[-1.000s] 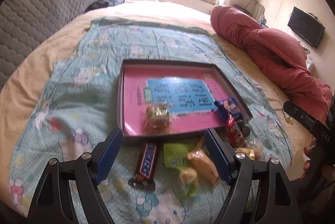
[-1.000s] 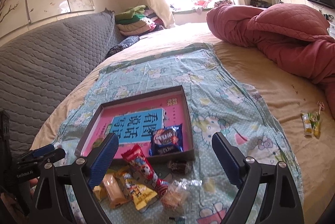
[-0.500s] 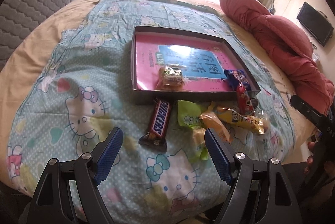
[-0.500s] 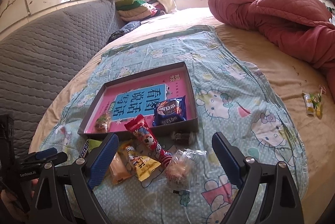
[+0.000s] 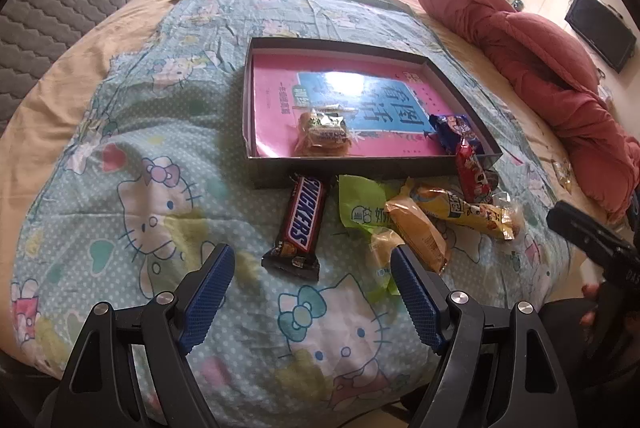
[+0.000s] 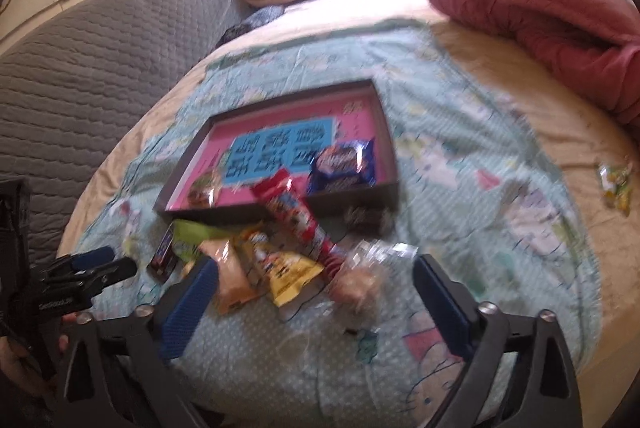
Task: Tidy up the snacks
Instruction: 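Move right gripper to clear round-bread bag while left gripper approaches Snickers bar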
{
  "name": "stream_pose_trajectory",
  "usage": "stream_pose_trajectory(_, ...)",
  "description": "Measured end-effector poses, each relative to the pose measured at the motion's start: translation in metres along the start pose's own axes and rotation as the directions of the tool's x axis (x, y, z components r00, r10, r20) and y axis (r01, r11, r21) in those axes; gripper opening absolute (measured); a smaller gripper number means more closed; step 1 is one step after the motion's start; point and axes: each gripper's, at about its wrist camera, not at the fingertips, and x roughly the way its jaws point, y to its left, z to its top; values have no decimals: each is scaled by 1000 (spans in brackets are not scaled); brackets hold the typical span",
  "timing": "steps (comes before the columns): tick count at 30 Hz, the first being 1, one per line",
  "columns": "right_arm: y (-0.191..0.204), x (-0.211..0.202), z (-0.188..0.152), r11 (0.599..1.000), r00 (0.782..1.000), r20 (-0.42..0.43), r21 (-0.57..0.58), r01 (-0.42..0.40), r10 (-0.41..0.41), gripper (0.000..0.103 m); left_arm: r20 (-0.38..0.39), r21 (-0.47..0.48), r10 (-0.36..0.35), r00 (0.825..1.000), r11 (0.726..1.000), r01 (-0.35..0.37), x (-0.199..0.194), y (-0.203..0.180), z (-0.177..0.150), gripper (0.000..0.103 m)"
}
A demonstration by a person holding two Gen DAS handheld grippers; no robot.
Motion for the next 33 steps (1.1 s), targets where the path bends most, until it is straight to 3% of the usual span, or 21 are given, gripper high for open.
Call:
stream_pose_trajectory(4, -3, 7, -6, 1000, 999, -42, 4, 18, -18, 100, -3, 10, 2, 1000, 1000, -2, 4, -1, 0, 82)
stream_pose_trajectory(16, -24, 13, -5, 989, 991, -56, 74, 127, -123, 100, -24, 5, 6, 1000, 1000, -6, 15, 0, 0, 82)
stream_pose_trajectory(21, -35, 25, -5, 980, 984, -88, 109, 165, -156, 81, -44, -1, 27, 999, 1000, -27, 22, 3, 1, 82)
stream_pose_trajectory(25, -41, 37, -7, 980, 984, -133, 145, 139, -120, 68, -50, 0, 49, 998, 999, -49, 26, 7, 2, 82)
stream_pose_trajectory(28, -35, 44, -8, 984, 983, -141, 117, 137, -121, 62, -52, -2, 56, 997, 998, -56, 30, 9, 4, 82)
stream_pose_trajectory(30, -28, 49, -8, 988, 983, -150, 88, 125, -111, 48, -62, -3, 66, 996, 998, -66, 35, 10, 6, 82)
stream_pose_trajectory(33, -22, 57, -11, 991, 980, -168, 62, 119, -108, 44, -71, -3, 74, 995, 997, -75, 41, 10, 9, 81)
